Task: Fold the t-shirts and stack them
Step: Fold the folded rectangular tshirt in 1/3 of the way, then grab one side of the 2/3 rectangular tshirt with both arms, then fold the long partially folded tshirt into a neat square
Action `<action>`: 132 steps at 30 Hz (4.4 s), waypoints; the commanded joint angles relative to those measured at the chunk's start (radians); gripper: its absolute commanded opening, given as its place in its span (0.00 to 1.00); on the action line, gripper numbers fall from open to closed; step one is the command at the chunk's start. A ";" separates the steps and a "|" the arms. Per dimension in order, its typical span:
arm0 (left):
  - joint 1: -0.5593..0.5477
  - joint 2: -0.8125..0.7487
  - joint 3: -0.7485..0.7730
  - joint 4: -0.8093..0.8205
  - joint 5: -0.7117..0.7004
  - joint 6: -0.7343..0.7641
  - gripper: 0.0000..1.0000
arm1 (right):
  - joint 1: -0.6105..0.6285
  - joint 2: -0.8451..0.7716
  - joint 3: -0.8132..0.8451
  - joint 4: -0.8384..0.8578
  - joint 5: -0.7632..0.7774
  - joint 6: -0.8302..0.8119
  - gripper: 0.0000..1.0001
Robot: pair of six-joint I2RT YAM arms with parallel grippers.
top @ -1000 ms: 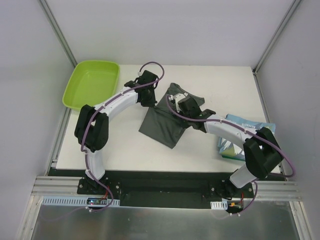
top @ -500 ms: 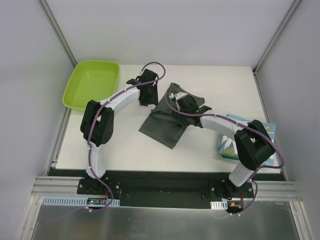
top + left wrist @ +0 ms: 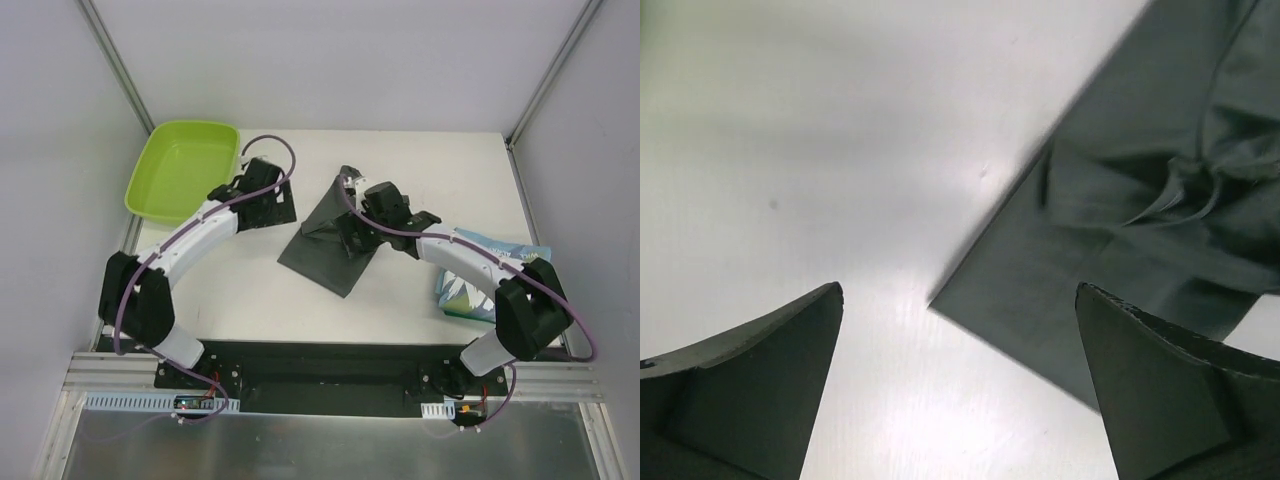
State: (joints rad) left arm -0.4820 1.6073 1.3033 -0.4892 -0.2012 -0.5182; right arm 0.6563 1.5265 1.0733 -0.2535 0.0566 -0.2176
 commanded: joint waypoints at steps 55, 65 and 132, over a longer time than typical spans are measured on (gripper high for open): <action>0.089 -0.328 -0.532 -0.005 0.025 -0.186 0.99 | 0.003 0.567 0.494 -0.023 -0.442 0.043 0.96; 0.089 -0.317 -0.526 0.006 0.065 -0.183 0.99 | -0.103 0.693 0.812 -0.117 -0.125 -0.097 0.96; 0.091 -0.731 -0.661 0.034 0.077 -0.286 0.00 | 0.444 -0.017 -0.029 0.028 -0.603 0.155 0.00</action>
State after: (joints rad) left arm -0.3981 1.0489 0.6537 -0.4103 -0.0448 -0.7750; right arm 1.0981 1.5944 1.0660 -0.2825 -0.3359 -0.1402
